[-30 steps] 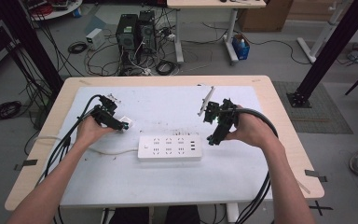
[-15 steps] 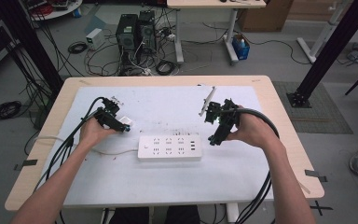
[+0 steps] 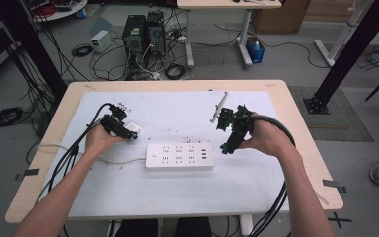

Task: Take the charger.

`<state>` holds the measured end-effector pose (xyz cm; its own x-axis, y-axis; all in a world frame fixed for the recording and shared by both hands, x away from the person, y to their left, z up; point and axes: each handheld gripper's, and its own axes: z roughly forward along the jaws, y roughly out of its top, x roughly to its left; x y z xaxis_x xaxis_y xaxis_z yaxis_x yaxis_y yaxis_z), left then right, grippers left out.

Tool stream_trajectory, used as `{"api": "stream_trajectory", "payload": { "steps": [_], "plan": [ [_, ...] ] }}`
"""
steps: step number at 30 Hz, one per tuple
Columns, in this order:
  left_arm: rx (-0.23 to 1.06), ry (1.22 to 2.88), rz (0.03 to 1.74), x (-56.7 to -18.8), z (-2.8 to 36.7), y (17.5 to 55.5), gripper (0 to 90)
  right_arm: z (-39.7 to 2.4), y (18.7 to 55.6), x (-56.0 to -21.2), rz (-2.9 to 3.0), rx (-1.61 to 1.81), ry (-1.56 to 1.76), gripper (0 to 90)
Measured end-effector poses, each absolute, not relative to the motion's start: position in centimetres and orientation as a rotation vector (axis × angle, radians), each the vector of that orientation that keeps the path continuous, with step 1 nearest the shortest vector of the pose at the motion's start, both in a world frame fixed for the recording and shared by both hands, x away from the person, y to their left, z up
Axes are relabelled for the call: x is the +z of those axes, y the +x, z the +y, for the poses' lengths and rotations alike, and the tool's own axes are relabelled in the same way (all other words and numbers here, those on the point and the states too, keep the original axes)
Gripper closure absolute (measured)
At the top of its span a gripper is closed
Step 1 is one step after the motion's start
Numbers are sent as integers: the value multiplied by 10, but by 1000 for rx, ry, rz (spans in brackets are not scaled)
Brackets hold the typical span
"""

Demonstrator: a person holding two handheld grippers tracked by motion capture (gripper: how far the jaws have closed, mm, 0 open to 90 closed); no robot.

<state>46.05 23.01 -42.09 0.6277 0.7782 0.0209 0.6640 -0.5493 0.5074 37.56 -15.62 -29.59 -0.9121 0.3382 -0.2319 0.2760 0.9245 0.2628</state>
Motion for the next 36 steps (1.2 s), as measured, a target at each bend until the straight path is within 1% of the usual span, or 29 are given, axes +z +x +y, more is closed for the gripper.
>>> {"api": "stream_trajectory", "payload": {
  "steps": [2,3,5,7,10,12,15,16,20,22,36],
  "plan": [
    [339,2396,1137,-421,230,460,248,-156,376,-296,2810,328,455,113],
    [340,2399,1127,-421,230,460,285,-157,375,-296,2810,328,457,113],
    [344,2401,1127,-421,229,460,287,-157,376,-296,2809,326,462,113],
    [337,2404,1122,-421,229,460,317,-157,375,-296,2808,327,467,113],
    [333,2404,1128,-422,229,459,318,-157,375,-296,2807,327,468,113],
    [327,2408,1122,-422,229,459,346,-156,375,-296,2808,326,468,113],
    [329,2407,1120,-422,228,459,350,-156,375,-296,2810,325,457,113],
    [323,2408,1117,-422,228,459,375,-156,375,-296,2809,326,457,113],
    [318,2409,1114,-422,228,459,386,-157,375,-296,2808,325,466,113],
    [314,2408,1111,-422,227,459,407,-157,375,-296,2808,326,463,113],
    [322,2422,1098,-421,227,459,425,-155,375,-295,2809,324,455,113]
  ]
}}
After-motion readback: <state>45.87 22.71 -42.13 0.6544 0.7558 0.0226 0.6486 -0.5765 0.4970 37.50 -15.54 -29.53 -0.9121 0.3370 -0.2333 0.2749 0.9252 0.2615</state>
